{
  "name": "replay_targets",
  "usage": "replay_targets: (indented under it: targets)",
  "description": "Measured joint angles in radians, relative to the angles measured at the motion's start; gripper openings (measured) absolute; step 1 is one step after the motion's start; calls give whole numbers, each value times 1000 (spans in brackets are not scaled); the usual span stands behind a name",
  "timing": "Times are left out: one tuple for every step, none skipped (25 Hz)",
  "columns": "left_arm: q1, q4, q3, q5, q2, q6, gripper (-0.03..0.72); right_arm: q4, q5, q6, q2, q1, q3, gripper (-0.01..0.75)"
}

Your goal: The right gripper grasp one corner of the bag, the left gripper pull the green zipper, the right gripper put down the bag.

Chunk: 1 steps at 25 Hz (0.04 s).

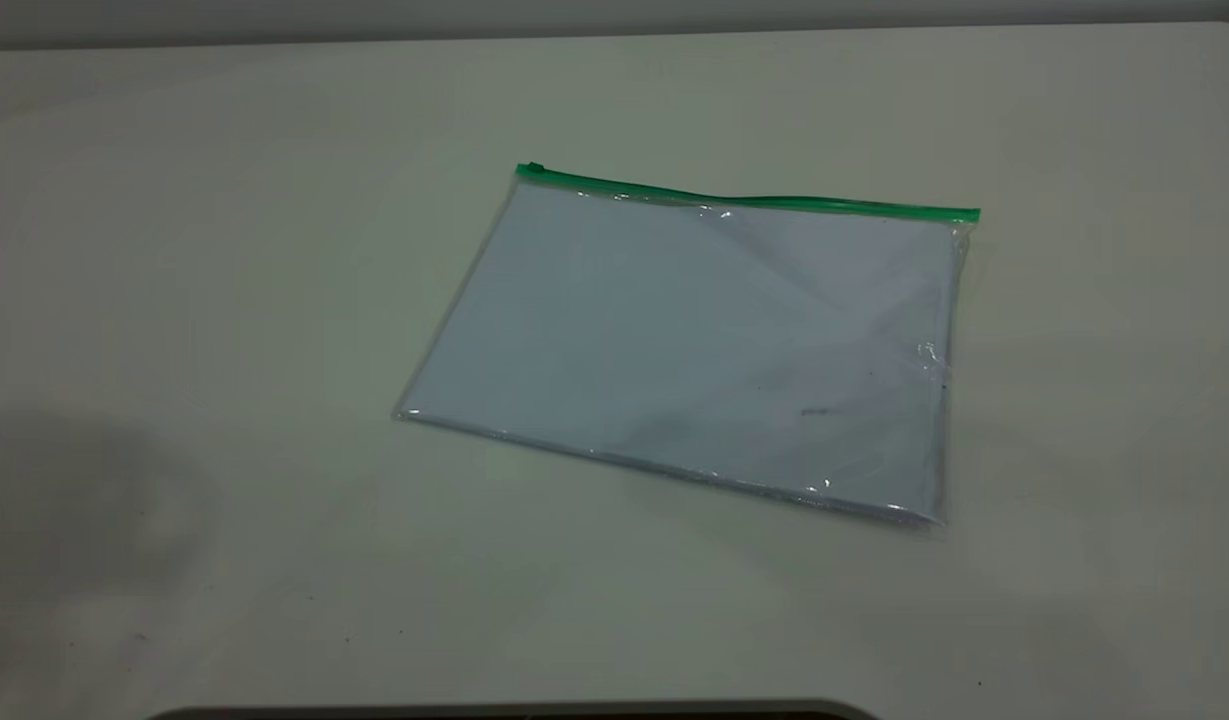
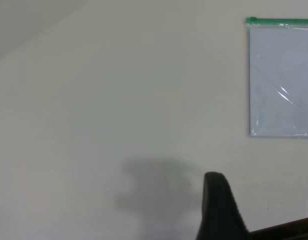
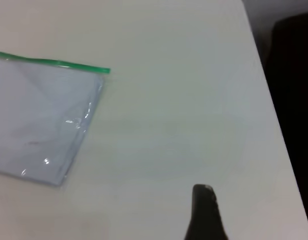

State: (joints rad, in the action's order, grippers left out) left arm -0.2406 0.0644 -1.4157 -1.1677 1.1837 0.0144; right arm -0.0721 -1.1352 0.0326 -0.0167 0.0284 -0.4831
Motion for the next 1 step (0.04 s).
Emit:
replay_targets:
  targets:
    - [0,0,0,0,0,0,523,-1,0,1,0,0,0,574]
